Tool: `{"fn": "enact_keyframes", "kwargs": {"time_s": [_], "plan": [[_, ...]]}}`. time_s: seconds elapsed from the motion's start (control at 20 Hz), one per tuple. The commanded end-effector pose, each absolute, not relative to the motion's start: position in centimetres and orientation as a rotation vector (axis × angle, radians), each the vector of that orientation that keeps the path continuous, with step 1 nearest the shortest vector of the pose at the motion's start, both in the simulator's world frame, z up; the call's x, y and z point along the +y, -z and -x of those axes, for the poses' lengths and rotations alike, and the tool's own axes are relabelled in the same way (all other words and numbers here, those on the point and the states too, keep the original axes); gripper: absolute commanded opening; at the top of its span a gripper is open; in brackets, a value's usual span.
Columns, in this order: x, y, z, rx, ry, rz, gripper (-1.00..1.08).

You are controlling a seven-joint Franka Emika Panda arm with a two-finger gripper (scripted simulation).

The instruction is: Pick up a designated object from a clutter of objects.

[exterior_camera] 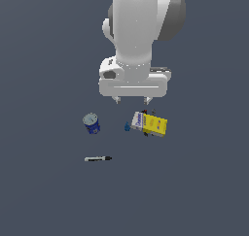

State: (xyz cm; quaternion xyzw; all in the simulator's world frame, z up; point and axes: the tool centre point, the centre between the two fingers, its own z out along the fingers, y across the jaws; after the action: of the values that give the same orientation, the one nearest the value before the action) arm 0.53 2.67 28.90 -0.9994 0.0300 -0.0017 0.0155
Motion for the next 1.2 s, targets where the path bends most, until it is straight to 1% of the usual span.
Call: {"fn": "enact_keyframes", "kwargs": {"time_s": [0.0, 0.5, 1.15], "plan": [[3.0, -27.9, -0.3, 0.125, 0.004, 3.111, 1.00], [5.4, -21.2, 1.9, 0.337, 0.002, 3.114, 1.00], [8.8, -11.7, 8.2, 0.671, 0.005, 3.073, 1.00]]}}
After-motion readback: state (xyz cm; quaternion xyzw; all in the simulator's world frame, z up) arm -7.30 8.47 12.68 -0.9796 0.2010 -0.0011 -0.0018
